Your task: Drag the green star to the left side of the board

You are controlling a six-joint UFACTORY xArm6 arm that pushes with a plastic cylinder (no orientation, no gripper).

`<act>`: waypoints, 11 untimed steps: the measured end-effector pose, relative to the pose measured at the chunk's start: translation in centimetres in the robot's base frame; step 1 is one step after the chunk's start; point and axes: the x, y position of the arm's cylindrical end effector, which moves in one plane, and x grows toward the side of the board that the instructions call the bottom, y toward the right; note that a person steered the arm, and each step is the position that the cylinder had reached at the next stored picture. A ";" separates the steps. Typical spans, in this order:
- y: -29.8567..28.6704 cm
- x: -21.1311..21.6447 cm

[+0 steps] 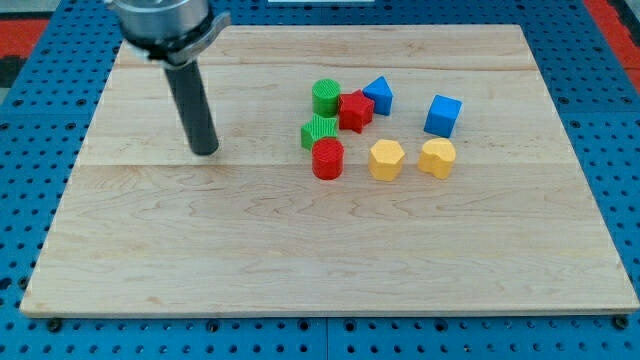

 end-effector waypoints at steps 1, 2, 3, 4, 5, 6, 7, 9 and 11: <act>1.4 1.3; 2.2 6.0; 9.7 8.6; 22.6 7.3; 34.9 4.3; 34.5 -0.1; 30.0 -3.6; 14.4 -4.0; 4.4 -4.1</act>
